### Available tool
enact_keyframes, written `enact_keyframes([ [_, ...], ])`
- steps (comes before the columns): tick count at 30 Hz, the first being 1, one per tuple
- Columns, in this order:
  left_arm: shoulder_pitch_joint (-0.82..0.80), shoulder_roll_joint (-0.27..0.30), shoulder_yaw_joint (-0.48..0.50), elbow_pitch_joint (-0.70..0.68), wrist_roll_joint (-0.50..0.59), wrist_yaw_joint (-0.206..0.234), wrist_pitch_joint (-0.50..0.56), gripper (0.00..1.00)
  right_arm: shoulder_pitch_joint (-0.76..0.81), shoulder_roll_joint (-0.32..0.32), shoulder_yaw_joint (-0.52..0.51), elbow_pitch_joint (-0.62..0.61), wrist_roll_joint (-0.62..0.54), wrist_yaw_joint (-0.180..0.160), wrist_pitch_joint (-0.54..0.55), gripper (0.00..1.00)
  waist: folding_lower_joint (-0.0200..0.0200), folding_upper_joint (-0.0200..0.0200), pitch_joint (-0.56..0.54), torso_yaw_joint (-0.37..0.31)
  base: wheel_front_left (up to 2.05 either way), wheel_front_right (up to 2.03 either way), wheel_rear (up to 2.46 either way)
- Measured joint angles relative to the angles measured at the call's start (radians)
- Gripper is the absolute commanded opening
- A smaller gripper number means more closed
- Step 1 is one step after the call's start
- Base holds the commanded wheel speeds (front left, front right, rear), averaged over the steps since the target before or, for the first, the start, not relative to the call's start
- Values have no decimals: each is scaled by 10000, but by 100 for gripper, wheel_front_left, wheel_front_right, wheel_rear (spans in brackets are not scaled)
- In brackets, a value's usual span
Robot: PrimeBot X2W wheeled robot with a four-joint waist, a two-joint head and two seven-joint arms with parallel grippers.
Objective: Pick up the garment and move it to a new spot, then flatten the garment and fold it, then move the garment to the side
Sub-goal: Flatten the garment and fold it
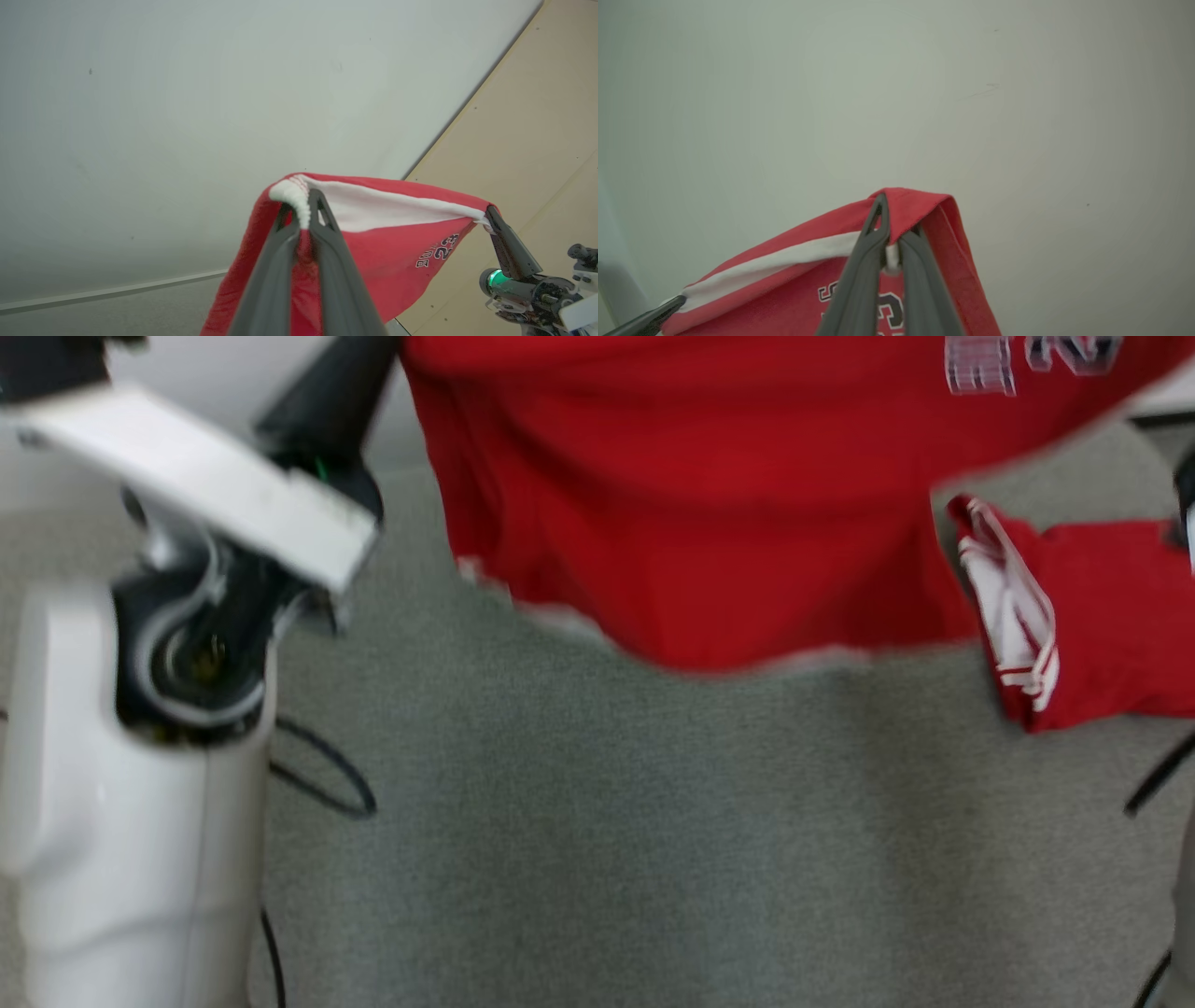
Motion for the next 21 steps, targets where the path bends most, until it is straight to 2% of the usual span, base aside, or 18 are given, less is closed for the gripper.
enact_keyframes([
  [3, -1658, 0, -38, 1632, 913, -443, -1256, 0, -1782, 56, 226, 1592, -510, 2, -823, 0, 1, 0, 728, 100, 0, 0, 0],
  [6, -3218, -222, -73, 3089, 1427, -838, -2556, 0, -3397, 82, 372, 3158, -98, 4, -1939, 0, 1, 0, 1425, 193, 0, 0, 0],
  [10, -4492, -153, -483, 4870, 2270, -1239, -4280, 0, -4685, 75, 953, 5064, 132, 2, -3346, 0, 2, 0, 2286, 285, 0, 0, 0],
  [12, -4617, -42, -775, 5680, 2711, -1321, -5018, 0, -4761, 90, 1421, 5774, 228, 2, -3858, 0, 3, 0, 2640, 300, 0, 0, 0],
  [16, -4188, 33, -1377, 7026, 2736, -1430, -6140, 0, -4045, 94, 2399, 6546, 849, 2, -4638, 0, 3, 0, 3090, 280, 0, 0, 0],
  [19, -3181, 238, -2301, 7310, 2548, -1444, -6700, 0, -2642, 36, 3277, 6464, 974, 2, -5001, 0, 3, 0, 3002, 244, 0, 0, 0],
  [21, -2500, 364, -2968, 7051, 2240, -1459, -6916, 0, -1619, -198, 3741, 5877, 1246, 2, -5164, 0, 0, -1, 2885, 232, 0, 0, 0],
])
